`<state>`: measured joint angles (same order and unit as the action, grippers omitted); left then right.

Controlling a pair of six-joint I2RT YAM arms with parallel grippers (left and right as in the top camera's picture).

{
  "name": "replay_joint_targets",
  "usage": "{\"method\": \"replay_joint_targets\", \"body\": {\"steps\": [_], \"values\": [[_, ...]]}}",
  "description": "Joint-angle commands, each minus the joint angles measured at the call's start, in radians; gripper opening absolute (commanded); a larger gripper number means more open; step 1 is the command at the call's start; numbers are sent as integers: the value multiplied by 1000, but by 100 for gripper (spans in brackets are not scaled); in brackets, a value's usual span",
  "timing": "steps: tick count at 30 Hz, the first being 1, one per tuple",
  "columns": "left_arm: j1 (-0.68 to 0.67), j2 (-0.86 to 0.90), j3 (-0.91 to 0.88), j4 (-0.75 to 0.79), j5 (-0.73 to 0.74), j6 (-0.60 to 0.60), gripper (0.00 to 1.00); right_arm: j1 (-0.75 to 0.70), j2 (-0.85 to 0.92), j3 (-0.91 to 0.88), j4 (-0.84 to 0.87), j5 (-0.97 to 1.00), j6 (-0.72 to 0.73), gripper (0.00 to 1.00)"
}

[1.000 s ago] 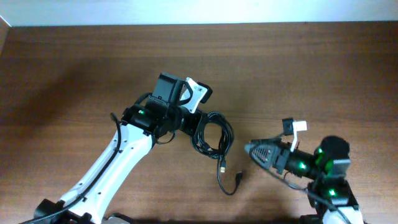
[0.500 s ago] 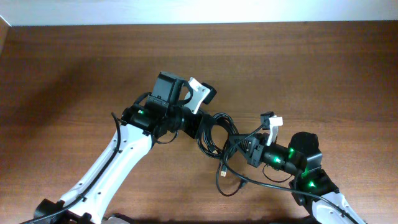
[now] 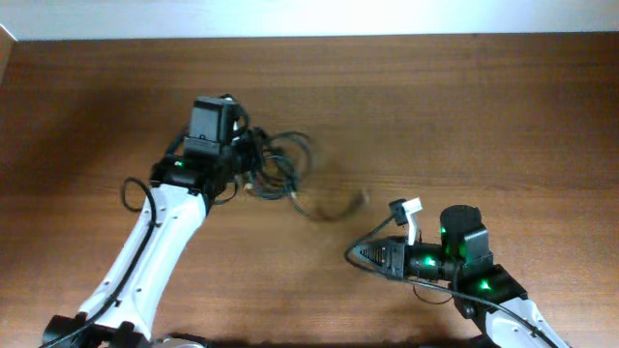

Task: Untangle cables

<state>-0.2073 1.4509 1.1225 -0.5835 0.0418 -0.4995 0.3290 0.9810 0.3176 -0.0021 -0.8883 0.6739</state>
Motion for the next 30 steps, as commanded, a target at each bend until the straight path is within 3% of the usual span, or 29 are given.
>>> {"method": "replay_joint_targets", "body": {"steps": [1,3,6,7,9,10,11,15,20,27,30], "values": [[1,-10,17,-13,37,-37,0,5,-4,0,-33,106,-11,4],[1,-10,17,-14,127,9,0,5,-4,0,-32,112,-11,7],[1,-10,17,-16,357,167,2,5,-4,0,-32,112,-11,16],[0,-10,17,-22,405,193,18,5,-4,0,-32,112,-11,18],[0,-10,17,-54,386,195,77,5,-4,0,-32,111,-11,25],[0,-10,17,-67,354,195,91,5,-4,0,-33,111,-11,30],[0,-10,17,-80,324,195,99,5,-4,0,-36,111,-11,35],[0,-10,14,-129,267,195,99,5,-4,0,-40,111,-11,52],[0,-9,-56,-121,196,195,99,5,-4,0,-40,111,-11,64],[0,5,-217,119,196,194,100,5,-4,0,-48,112,-11,72],[0,46,-274,219,196,171,91,5,-3,0,-60,112,-12,76]]}}
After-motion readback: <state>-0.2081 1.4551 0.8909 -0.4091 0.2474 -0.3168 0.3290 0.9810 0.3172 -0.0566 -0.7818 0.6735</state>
